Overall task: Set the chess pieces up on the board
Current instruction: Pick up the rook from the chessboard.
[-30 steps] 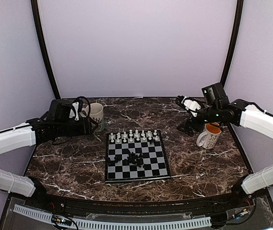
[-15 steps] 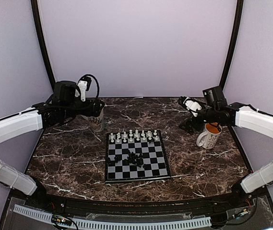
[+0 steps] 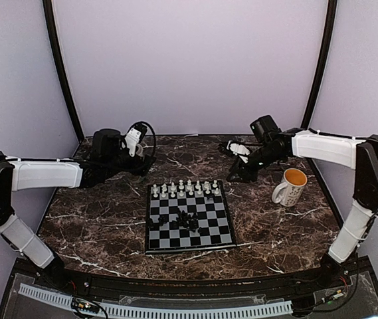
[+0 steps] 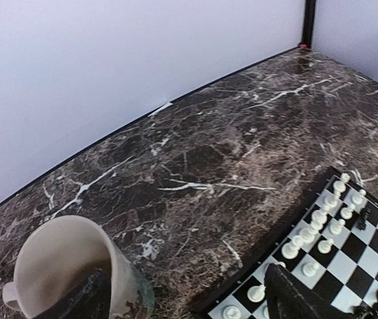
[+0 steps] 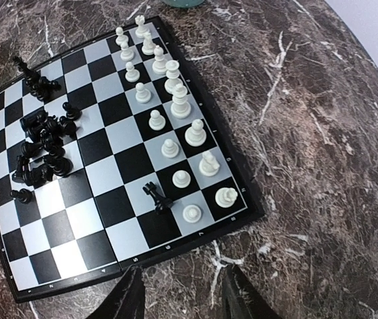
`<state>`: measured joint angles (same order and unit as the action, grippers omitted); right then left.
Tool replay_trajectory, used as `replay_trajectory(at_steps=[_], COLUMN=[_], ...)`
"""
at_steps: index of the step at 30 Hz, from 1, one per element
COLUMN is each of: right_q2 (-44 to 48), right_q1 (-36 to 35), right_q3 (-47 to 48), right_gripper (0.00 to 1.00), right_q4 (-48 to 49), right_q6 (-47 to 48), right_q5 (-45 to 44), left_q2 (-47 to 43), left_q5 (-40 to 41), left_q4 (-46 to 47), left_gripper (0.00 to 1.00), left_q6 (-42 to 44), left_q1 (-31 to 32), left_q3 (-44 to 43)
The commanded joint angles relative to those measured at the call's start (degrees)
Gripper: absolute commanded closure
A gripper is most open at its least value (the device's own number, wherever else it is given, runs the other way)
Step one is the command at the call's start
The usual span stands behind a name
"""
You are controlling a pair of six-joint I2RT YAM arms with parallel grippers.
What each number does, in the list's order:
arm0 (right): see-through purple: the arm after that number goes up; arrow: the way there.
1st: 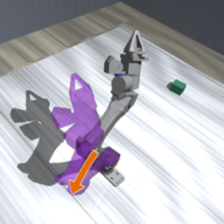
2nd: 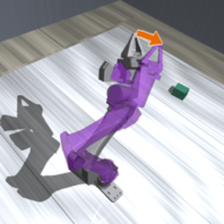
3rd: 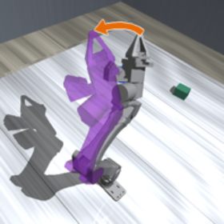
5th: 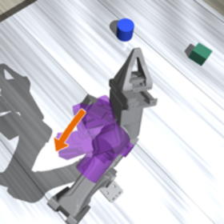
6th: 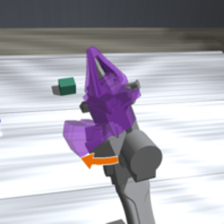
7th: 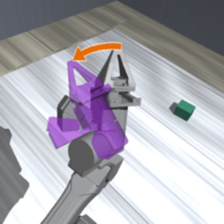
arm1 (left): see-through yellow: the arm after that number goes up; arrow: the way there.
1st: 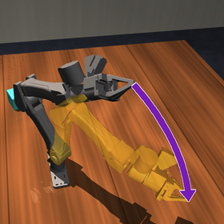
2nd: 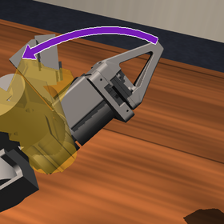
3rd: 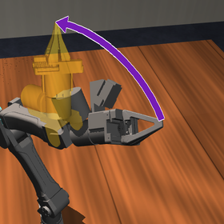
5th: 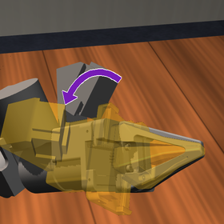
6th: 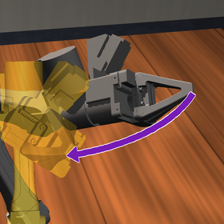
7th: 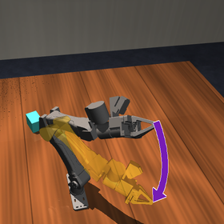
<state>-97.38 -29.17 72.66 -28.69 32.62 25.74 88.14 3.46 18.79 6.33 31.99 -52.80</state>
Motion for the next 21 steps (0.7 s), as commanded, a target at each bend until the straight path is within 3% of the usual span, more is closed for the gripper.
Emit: replay_trajectory(at_steps=[1, 3, 9, 13, 21], right_q2=[-4.7, -5.8, -6.9, -8.9, -12.2], right_q1=[-3.1, -4.8, -8.5, -8.6, -8.6], right_q3=[5.1, 5.1, 2.9, 4.9, 6.7], right_gripper=[0.61, 0.61, 0.61, 0.64, 0.67], right_q4=[-7.2, -7.2, -5.0, -5.8, -5.1], right_q6=[6.7, 6.7, 8.2, 9.9, 13.5], right_q5=[0.9, 0.6, -3.2, -6.5, -11.4], left_q2=[-7.7, -7.9, -5.6, -4.1, -2.9], left_q5=[-11.4, -13.7, -9.2, -11.1, -11.4], left_q4=[3.5, 1.5, -9.8, -17.1, -17.5], left_gripper=[0.19, 0.19, 0.18, 0.27, 0.3], left_q6=[-0.7, -2.6, -7.6, -13.4, -14.5], left_q1=[-0.3, -0.1, -0.4, -0.4, -0.4], left_q3=[-0.5, -1.9, -9.3, -14.6, -14.7])
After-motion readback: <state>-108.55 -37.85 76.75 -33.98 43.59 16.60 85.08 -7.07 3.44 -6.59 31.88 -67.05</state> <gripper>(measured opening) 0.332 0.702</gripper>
